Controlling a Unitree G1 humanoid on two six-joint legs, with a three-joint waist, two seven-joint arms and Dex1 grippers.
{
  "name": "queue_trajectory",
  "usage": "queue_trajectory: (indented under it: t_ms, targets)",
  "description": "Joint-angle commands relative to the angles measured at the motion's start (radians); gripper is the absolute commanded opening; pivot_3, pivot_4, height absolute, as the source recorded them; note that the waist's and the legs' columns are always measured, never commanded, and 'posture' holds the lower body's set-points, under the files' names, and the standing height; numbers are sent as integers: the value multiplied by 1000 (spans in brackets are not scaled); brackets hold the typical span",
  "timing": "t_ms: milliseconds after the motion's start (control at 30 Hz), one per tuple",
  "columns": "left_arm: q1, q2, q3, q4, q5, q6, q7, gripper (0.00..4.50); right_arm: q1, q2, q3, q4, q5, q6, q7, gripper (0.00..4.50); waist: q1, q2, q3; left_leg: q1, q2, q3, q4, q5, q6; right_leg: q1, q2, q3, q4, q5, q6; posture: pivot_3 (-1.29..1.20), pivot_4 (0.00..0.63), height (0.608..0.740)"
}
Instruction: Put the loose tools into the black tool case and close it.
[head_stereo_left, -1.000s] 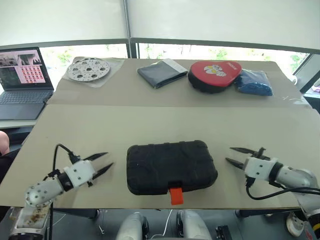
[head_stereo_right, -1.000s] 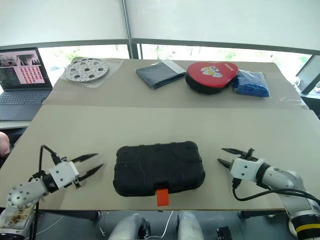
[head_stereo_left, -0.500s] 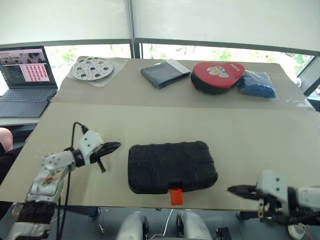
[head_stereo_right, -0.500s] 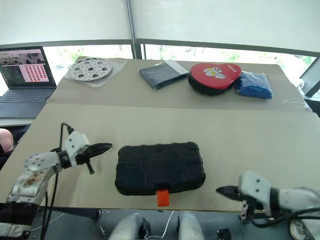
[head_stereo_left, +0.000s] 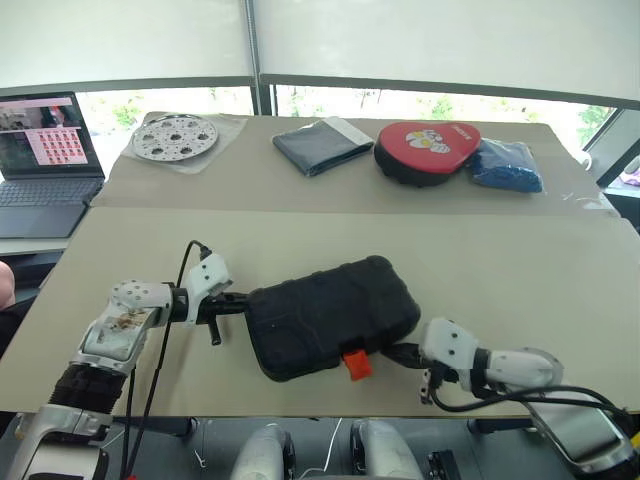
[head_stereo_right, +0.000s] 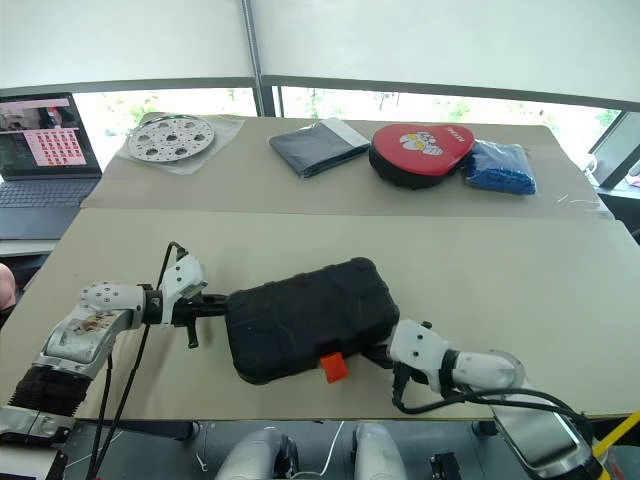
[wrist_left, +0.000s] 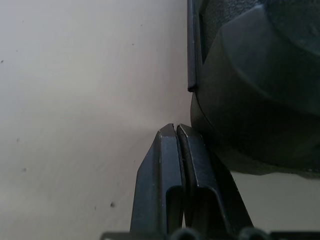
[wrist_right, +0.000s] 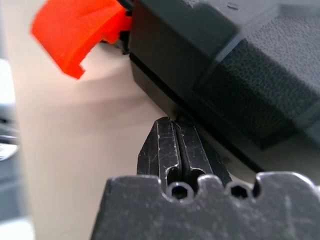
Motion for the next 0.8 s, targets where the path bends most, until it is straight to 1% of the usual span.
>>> queue_trajectory:
  t_ms: [33,133,200,300,400,500,567,600,667,800]
  targets:
    - [19,-32,51,-65,-59,52,38,118,-90,48,-23,39,-2,-11,-28,0,-1,0,0,0,0,0,0,0,0,0,0,0,0,0,0,0,150,740]
    - [26,-54,100,-76,-68,61,92,118,-151,63,-27,116,-20,-36,-19,0,1,0,0,0,0,0,0,0,0,0,0,0,1,0,0,0,150,740]
    - [18,-60,145,-75,-89,78,125,118,-167,61,-67,127,10,-12,-14,0,1,0,0,0,0,0,0,0,-1,0,0,0,1,0,0,0,150,740]
    - [-11,-43,211,-61,-137,93,115,118,-134,26,-128,91,65,6,29,0,4,0,0,-1,0,0,0,1,-1,0,0,0,1,0,0,0,150,740]
    - [-57,-9,235,-59,-169,113,75,118,-63,-7,-191,15,133,35,65,0,12,0,0,-1,0,-1,0,1,-2,0,-1,-1,1,0,0,0,150,740]
    - [-97,15,219,-85,-193,142,31,118,4,-39,-233,-60,182,60,97,0,16,0,0,-1,-1,-1,0,1,-2,1,-1,-2,0,0,0,0,150,740]
    - [-118,13,200,-117,-215,168,7,118,29,-49,-246,-110,222,96,106,0,14,0,0,-1,-1,-1,0,0,-1,1,-1,-2,-1,0,0,0,150,740]
    - [-135,-8,135,-171,-208,178,-9,118,47,-63,-213,-138,215,112,116,0,14,0,0,-1,-2,-1,0,0,-1,2,-2,-2,-1,0,1,0,150,740]
    - [-153,-32,58,-233,-196,190,-27,118,65,-82,-170,-167,203,132,124,0,16,0,0,-1,-2,-1,0,0,-1,2,-2,-2,-1,0,1,0,150,740]
    - [-168,-79,1,-233,-163,170,-6,118,40,-55,-99,-150,160,110,98,0,10,-1,0,-1,-4,-2,1,0,-1,3,-2,0,-2,0,2,0,150,740]
